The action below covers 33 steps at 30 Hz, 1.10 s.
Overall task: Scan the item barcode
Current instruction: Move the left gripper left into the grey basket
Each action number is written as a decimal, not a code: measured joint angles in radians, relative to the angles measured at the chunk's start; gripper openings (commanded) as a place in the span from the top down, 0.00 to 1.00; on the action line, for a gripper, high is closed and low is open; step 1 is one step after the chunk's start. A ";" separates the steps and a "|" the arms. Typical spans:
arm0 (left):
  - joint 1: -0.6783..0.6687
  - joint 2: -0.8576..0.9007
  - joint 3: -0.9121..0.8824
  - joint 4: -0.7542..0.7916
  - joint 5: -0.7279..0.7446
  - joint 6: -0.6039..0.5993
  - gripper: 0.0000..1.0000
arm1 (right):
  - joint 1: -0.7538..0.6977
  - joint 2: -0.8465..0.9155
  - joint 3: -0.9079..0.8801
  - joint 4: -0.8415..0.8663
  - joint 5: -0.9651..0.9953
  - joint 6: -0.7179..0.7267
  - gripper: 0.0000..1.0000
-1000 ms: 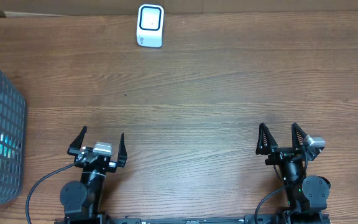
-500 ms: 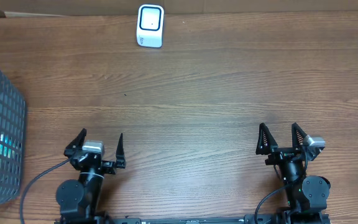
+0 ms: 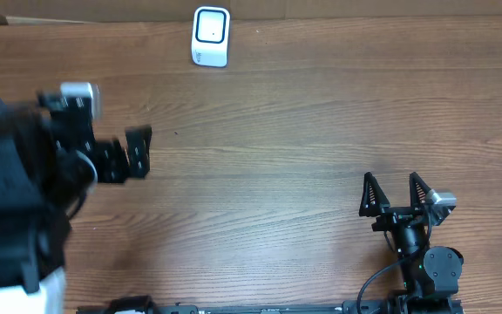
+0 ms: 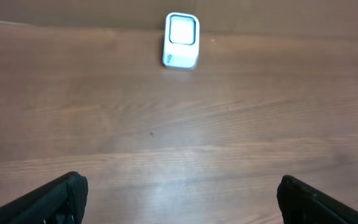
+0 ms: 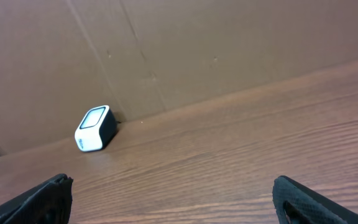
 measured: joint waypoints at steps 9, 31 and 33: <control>0.017 0.306 0.275 -0.142 0.051 -0.045 0.00 | 0.000 0.000 0.000 0.000 0.000 0.000 0.00; 0.892 0.557 0.458 -0.296 -0.266 -0.431 0.04 | 0.014 0.000 0.000 -0.001 0.000 0.000 0.00; 0.907 0.586 0.427 -0.295 -0.273 -0.428 0.04 | 0.014 0.000 0.000 0.000 0.000 0.000 0.00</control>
